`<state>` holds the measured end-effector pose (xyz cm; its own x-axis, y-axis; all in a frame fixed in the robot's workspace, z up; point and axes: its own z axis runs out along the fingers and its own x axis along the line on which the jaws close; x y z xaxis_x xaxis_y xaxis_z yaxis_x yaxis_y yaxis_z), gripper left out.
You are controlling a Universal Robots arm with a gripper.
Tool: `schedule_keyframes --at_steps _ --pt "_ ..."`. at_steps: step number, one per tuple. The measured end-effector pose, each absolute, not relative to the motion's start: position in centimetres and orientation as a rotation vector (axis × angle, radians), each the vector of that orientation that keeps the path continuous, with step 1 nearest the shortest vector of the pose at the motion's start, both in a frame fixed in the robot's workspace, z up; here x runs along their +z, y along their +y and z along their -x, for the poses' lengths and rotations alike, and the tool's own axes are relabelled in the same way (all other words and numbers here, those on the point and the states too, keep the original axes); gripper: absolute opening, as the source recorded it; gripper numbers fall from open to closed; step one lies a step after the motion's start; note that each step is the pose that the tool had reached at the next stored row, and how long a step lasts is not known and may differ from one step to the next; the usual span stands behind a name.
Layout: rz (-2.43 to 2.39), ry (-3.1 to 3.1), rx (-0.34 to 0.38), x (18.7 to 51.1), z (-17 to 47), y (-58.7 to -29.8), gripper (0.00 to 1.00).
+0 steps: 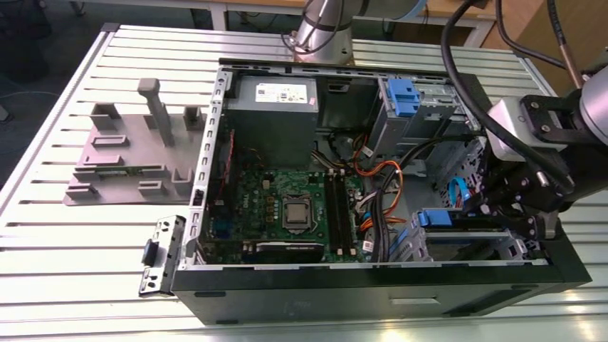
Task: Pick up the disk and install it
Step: 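Insert the second disk wire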
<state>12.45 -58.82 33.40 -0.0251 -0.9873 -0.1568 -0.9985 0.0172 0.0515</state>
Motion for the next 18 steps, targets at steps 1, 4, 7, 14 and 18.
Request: schedule_keyframes --at_steps 1,4,7,14,18 --pt "2.139 2.185 0.225 33.36 -12.45 -58.85 0.1" --pt "2.139 2.185 0.225 33.21 -12.46 -58.98 0.1" --pt "2.139 2.185 0.225 33.14 -12.46 -59.09 0.1" --pt "2.138 2.184 0.227 33.68 -12.63 -59.09 0.1" --pt "2.137 2.183 0.229 34.03 -13.1 -59.09 0.1"
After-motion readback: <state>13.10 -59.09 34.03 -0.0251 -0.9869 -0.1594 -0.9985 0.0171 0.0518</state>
